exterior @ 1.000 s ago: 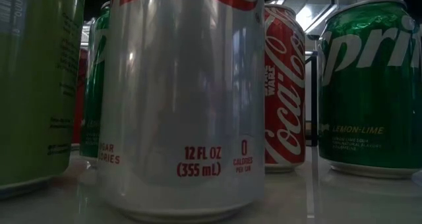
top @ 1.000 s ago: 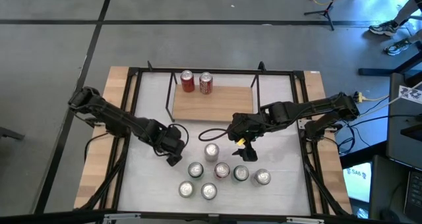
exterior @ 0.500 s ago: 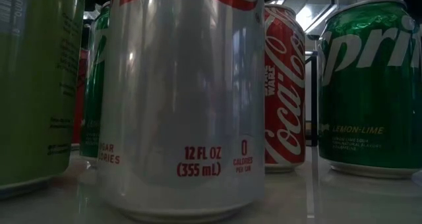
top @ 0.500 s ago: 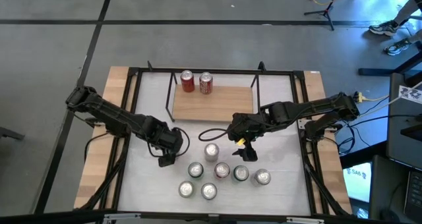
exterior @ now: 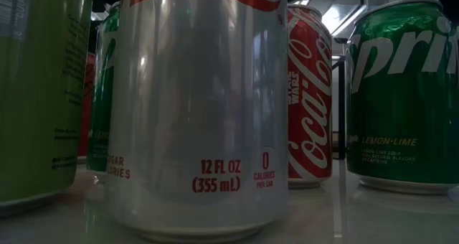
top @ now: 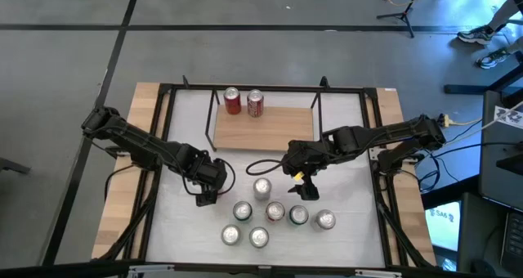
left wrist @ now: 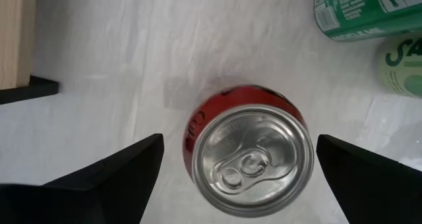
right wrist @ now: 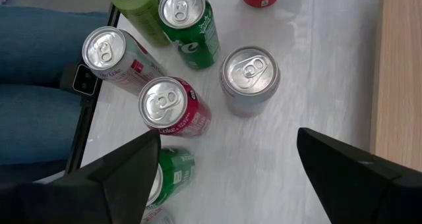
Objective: Place canned beverage on shelf
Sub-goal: Put the red soda can on the shelf aligned with the other red soda can
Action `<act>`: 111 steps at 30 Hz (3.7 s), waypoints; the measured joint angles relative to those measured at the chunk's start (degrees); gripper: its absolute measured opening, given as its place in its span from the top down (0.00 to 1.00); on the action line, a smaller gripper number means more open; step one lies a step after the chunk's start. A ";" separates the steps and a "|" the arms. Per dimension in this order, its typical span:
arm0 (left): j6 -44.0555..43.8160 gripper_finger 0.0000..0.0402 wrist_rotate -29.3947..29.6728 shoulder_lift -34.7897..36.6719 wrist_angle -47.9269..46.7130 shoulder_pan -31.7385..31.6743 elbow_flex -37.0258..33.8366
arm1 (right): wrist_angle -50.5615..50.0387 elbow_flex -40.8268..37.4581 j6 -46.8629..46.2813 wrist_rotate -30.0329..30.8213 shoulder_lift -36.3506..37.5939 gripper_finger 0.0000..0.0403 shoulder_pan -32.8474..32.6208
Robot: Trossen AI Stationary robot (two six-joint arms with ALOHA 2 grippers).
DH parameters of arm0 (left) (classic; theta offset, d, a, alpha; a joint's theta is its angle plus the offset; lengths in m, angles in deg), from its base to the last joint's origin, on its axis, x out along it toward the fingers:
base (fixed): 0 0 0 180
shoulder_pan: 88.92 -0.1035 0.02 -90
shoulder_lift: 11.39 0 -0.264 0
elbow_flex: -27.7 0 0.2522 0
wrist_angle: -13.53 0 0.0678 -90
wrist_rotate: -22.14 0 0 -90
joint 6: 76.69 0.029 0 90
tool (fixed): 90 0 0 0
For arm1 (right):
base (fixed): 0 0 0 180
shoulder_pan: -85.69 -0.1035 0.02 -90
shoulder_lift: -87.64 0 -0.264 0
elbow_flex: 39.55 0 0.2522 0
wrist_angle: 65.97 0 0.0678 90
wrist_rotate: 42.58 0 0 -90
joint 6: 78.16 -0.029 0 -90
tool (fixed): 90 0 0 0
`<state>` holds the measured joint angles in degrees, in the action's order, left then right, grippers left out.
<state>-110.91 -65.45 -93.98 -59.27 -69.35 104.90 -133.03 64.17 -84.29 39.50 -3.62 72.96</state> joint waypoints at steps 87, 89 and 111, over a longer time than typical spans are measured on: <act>29.15 0.30 -2.80 -2.89 -11.27 -34.43 24.59 | 0.09 0.00 0.00 0.00 0.00 0.13 -0.01; 31.18 0.30 -2.35 -2.89 -10.80 -36.59 24.59 | 0.09 0.00 0.00 0.00 0.00 0.13 0.00; 42.86 0.30 -1.92 -14.85 -9.36 -44.06 24.61 | 0.96 0.00 0.02 0.00 0.00 0.13 -0.02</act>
<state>-68.05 -67.37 -108.83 -68.63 -113.41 129.51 -132.07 64.17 -84.27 39.50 -3.62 72.94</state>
